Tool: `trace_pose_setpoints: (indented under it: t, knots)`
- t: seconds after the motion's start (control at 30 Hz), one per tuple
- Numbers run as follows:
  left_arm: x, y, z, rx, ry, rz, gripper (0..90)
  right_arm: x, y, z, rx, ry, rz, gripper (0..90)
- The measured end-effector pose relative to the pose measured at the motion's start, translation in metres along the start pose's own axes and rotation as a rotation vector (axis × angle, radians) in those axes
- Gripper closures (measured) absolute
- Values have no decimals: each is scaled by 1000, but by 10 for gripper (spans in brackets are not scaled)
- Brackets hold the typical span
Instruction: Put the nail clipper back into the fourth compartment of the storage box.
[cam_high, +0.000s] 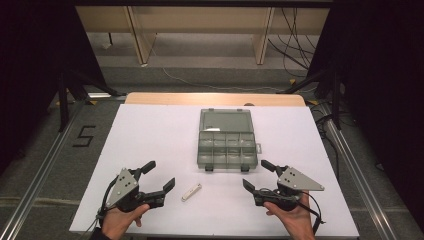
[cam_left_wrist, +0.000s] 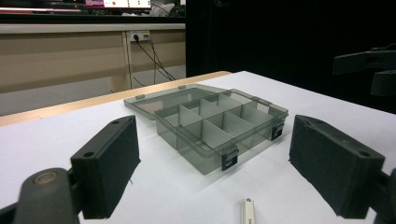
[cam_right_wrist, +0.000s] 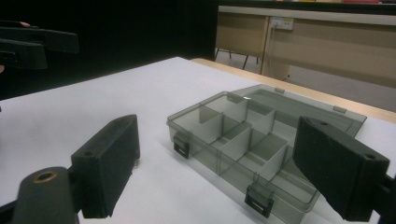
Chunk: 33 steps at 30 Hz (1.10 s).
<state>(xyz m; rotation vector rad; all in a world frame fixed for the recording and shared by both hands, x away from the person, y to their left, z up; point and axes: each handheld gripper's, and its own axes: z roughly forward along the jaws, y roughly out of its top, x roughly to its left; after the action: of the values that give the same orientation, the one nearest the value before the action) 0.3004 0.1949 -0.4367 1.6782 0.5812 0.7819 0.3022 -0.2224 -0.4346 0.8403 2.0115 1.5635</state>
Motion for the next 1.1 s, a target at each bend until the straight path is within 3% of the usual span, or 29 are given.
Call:
trace_pose_setpoints:
  t: [0.43, 0.47, 0.53, 0.63, 0.8, 0.87, 0.93, 1.03, 1.1]
  knots:
    - [0, 0, 0, -1, 1, 0, 154, 2, 2, 2, -15, 8, -21, 158]
    - [0, 0, 0, -1, 2, 0, 154, 2, 4, 2, -5, 31, -21, 158]
    - [0, 0, 0, -1, 2, 0, 154, 2, 5, 3, -10, 34, -19, 158]
    - [0, 0, 0, 1, 3, 1, 155, 0, 13, 7, -12, 80, -64, 160]
    - [1, 0, 0, 3, 4, 2, 154, 0, 23, 14, 37, 140, -126, 162]
    - [1, 0, 1, 5, 4, 3, 154, 2, 26, 19, 72, 175, -155, 166]
    - [0, 0, 1, 6, 4, 4, 154, 3, 31, 27, 148, 227, -186, 168]
    - [1, -1, 1, 2, 7, 0, 155, 7, 36, 36, 205, 263, -222, 166]
    - [2, -1, 0, 1, 7, 0, 155, 9, 37, 41, 212, 277, -228, 168]
